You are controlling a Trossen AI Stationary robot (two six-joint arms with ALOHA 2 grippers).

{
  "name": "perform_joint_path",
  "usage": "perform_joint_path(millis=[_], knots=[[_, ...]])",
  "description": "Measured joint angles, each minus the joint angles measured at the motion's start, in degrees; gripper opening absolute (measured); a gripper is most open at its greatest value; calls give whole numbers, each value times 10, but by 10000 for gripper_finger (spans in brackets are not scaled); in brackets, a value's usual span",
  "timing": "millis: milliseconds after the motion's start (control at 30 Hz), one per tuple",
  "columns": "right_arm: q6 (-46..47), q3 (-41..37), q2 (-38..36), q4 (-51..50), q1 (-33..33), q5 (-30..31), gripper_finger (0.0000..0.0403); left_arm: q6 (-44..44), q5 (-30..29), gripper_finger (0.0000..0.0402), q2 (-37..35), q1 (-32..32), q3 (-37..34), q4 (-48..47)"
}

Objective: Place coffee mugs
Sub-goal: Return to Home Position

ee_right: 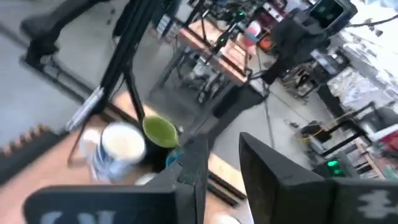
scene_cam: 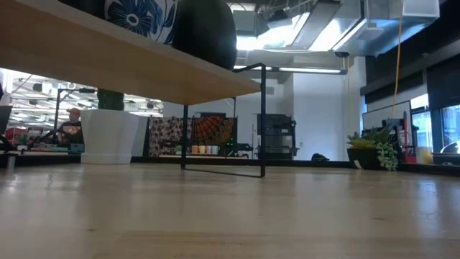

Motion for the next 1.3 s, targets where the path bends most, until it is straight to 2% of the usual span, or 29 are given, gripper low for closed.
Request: perform_joint_path(millis=[133,233,333,400,467,600,733,867,1067,1133,1300], knots=[[-25,-2,-70,-102,2,-1,79,25,23,0,-40,0,2,-50],[-25,-21,-127,-119,-20,-6,79,-6,43,0,-75,0,-10,-93],[-24,-77,-190,-115,-39,-10,79,-23,21,0,-112,0,-49,-95],[-20,-144,-236,-98,-49,-11,79,-34,5,0,-142,0,-85,-96],[-20,-239,-291,-42,-59,-18,79,-60,7,0,-175,0,-129,-78],[-22,-489,-431,155,-101,-56,79,-111,11,0,-246,0,-225,-38],[31,-750,-565,367,-147,-71,79,-136,5,0,-322,0,-299,1],[77,-964,-677,561,-168,-80,79,-162,-21,0,-383,0,-360,5],[121,-1176,-797,714,-168,-45,79,-185,-25,0,-455,0,-466,30],[123,-1226,-827,747,-168,-45,79,-184,-29,0,-475,0,-508,50],[139,-1318,-872,793,-168,-45,79,-180,-31,0,-474,0,-599,110]])
